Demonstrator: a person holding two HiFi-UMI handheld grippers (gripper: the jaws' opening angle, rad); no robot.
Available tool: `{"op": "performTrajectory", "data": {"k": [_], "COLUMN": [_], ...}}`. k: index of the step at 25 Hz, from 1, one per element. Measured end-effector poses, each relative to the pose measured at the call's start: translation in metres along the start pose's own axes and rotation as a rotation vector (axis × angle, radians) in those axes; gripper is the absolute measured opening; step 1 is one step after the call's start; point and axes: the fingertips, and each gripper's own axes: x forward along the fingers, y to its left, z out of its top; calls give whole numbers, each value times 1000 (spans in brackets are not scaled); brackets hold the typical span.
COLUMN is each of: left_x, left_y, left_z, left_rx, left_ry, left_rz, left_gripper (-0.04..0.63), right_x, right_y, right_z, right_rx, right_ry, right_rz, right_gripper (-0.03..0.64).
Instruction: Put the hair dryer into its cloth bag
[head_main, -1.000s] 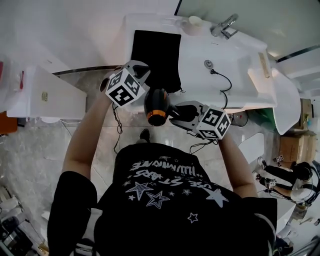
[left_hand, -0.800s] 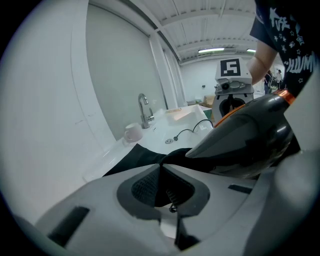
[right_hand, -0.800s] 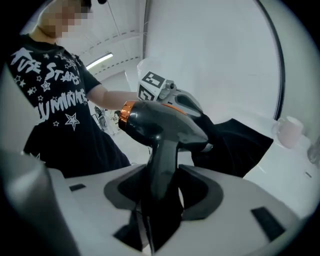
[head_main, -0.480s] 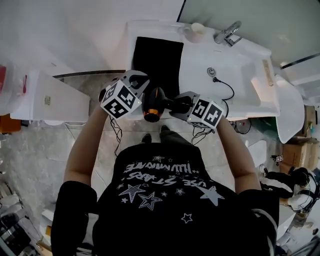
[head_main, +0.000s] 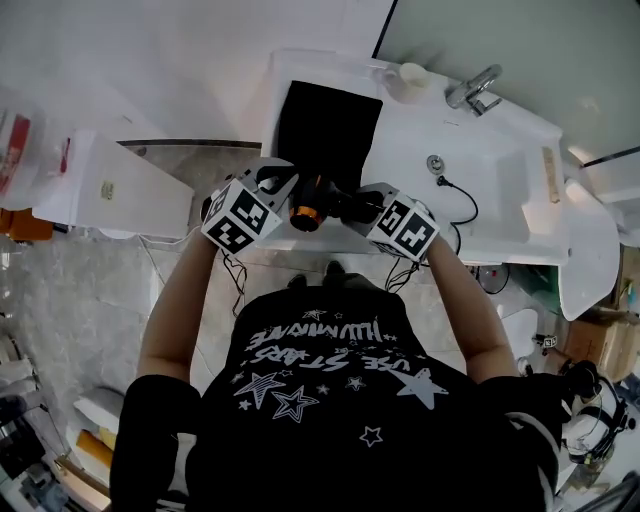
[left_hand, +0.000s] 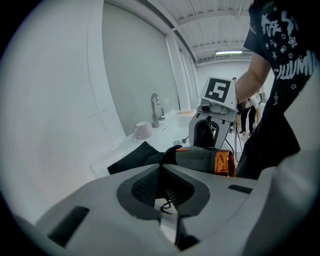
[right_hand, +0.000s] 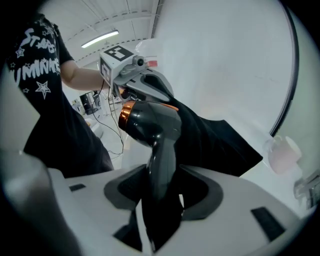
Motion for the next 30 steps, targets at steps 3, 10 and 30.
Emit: {"op": "performTrajectory", "data": {"k": [3, 10, 30], "left_x": [-2, -5, 4], "left_y": [1, 3, 5], "left_z": [3, 10, 5], "left_rx": [-16, -39, -108], "left_ry": [-4, -16, -10], "left_rz": [23, 44, 87], "left_gripper": [23, 24, 25], "right_x": [1, 11, 43], "right_y": [-10, -35, -109], "right_z": [3, 10, 39], "right_rx": [-24, -116, -26], "right_ry": [2, 24, 35], "right_rz": [-55, -174, -445], "right_gripper": [193, 193, 192]}}
